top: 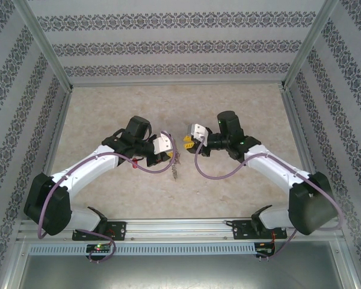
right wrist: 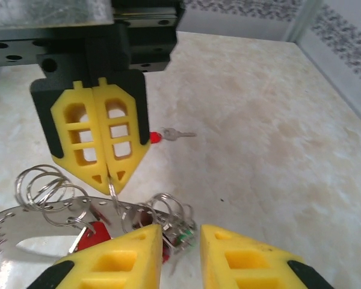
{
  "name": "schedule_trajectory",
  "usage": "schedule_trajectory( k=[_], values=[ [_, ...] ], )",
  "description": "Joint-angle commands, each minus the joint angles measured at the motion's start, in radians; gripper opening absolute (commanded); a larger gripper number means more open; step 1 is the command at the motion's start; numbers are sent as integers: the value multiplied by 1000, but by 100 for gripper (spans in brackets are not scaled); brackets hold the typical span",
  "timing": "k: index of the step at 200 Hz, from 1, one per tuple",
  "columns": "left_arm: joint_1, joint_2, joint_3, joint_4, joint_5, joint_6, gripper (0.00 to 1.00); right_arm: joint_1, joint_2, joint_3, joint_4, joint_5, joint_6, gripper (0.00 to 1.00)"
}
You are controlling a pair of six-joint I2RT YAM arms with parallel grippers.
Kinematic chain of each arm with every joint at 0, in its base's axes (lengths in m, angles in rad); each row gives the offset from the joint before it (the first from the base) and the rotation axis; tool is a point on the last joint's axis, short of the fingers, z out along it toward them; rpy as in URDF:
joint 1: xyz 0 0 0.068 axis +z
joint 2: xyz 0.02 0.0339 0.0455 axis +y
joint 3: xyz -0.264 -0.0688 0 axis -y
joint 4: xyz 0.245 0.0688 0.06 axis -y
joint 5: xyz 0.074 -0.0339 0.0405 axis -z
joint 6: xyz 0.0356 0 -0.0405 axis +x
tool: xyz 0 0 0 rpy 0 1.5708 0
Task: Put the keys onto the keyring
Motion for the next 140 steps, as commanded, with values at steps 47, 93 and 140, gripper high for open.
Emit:
schedule_trajectory(
  k=[47,93,140],
  values=[
    [-4,22,12,-75,72,1,0,99,40,-11,-73,-89,-63,26],
    [-4,38,30,-117,119,10,0,115,37,-61,-22,-57,-37,27],
    [-3,39,30,-134,146,5,0,114,43,-81,8,-19,-48,28]
  ],
)
